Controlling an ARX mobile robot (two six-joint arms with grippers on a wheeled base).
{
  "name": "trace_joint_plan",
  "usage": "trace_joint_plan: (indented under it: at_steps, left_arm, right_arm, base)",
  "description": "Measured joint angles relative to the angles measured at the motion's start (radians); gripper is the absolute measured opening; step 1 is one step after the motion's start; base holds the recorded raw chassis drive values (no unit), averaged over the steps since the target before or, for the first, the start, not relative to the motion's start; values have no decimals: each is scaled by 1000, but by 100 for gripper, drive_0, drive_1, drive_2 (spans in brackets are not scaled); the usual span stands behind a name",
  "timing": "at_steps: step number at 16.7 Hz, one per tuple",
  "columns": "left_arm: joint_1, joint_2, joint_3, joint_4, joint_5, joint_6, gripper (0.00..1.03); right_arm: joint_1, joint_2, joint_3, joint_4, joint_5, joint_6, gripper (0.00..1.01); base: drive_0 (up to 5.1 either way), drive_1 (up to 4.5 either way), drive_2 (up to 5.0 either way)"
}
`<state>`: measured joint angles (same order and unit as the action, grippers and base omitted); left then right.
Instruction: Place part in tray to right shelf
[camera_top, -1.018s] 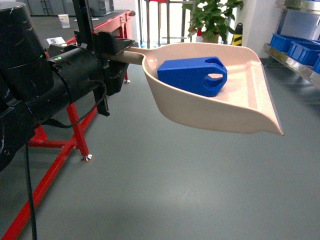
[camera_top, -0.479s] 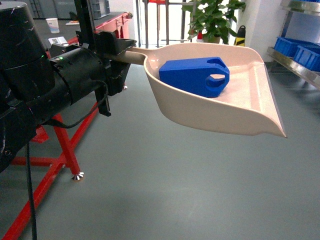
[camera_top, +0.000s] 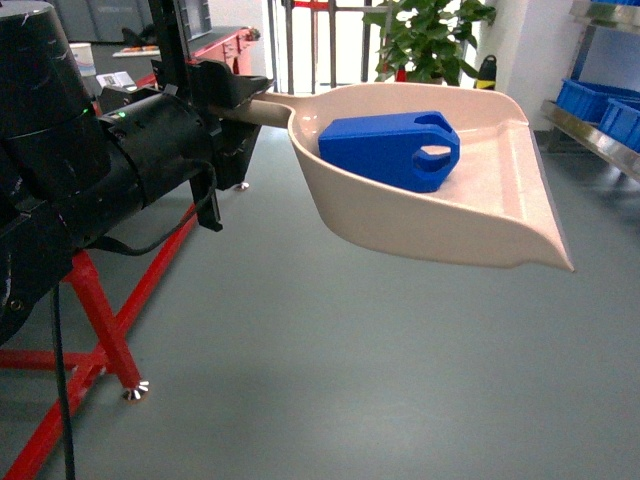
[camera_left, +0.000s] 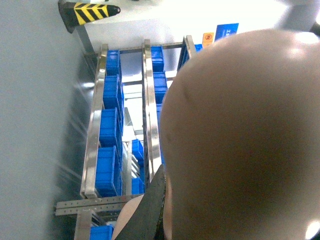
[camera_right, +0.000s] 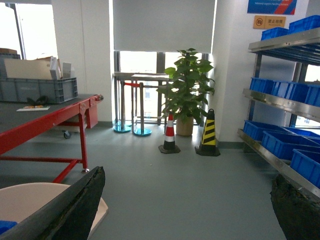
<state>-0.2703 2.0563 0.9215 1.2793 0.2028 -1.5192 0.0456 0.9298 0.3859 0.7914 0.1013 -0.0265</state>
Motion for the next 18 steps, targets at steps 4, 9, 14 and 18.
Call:
trace_joint_plan:
  at_steps: [4,9,14,18]
  left_arm:
    - [0,-1,0,6,0,0,16]
    - [-3,3,0,-1,2,0,16]
    - [2,3,0,-1,-2,0,16]
    - [1,3,0,0,0,0,16]
  right_arm:
    - [0,-2,0,6,0,0,98]
    - [0,2,0,2,0,0,98]
    - [0,2,0,2,0,0,98]
    - [0,2,0,2,0,0,98]
  base:
    - [-15,304,-333]
    - [-181,-181,-181]
    - [-160,-160,-160]
    - [-158,-158,-158]
